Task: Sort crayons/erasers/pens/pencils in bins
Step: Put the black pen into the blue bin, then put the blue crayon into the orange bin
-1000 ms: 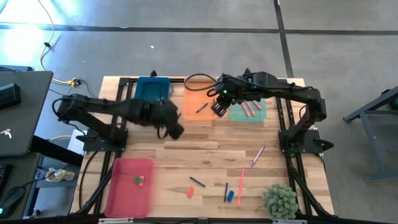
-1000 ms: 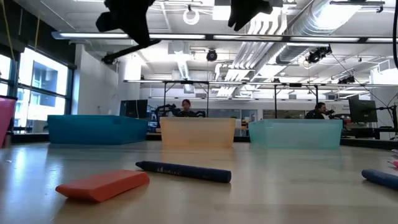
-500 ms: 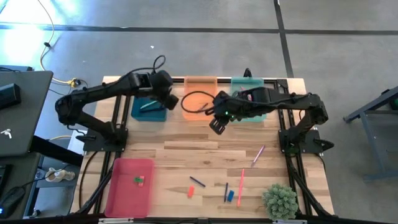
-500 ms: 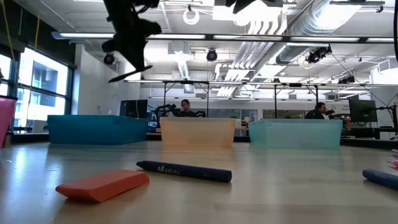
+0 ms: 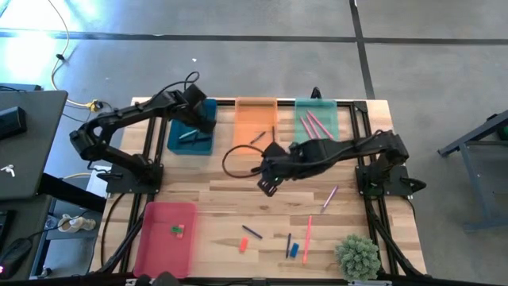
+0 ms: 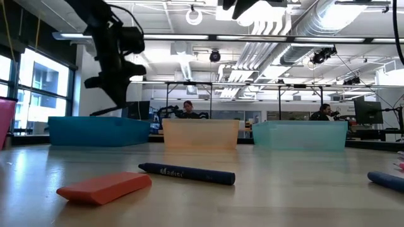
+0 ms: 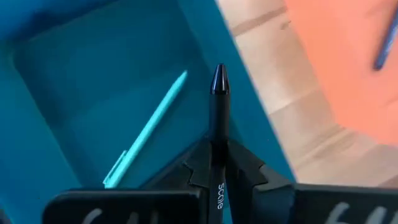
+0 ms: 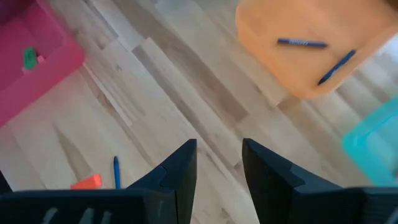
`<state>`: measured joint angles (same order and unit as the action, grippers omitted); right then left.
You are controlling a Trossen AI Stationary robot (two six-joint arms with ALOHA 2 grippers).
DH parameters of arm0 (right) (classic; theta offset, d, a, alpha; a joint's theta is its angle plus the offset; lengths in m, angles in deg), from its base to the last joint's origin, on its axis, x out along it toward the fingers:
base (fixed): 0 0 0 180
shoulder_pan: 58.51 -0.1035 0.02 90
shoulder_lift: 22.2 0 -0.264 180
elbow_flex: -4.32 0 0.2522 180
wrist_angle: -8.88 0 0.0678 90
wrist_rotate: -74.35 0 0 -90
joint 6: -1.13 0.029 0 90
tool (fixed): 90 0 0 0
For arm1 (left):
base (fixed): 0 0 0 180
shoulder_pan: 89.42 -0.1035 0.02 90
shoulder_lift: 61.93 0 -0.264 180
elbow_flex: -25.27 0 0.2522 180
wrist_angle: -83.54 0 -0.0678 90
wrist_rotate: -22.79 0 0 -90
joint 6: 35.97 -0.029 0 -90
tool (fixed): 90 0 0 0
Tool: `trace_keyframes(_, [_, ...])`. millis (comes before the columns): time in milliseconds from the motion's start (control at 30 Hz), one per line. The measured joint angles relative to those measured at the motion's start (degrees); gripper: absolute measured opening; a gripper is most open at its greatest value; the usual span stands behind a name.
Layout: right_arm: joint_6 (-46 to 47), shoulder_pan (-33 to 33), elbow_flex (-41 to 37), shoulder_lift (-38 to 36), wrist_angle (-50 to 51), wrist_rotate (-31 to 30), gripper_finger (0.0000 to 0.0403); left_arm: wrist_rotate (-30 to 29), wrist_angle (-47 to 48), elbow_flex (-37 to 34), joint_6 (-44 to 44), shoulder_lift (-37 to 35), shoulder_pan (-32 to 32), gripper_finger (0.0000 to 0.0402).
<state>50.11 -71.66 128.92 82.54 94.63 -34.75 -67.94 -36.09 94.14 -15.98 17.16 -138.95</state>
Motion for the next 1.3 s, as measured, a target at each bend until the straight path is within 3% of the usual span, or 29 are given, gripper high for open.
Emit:
trace_keyframes(500, [22.5,-7.1,0.0,10.8,0.8,0.7,0.0121,0.5,-0.3,-3.1,-2.7,2.4,-5.8,0.0012])
trace_keyframes(967, [46.9,-15.9,-0.2,15.0,1.0,4.5,0.0121,0.1,-0.2,-3.1,-8.7,3.7,-6.4,0.0111])
trace_keyframes(1300, [66.7,-22.3,-6.3,15.1,-2.8,8.6,0.0121,1.5,1.5,0.3,-9.9,3.7,-6.4,0.0160])
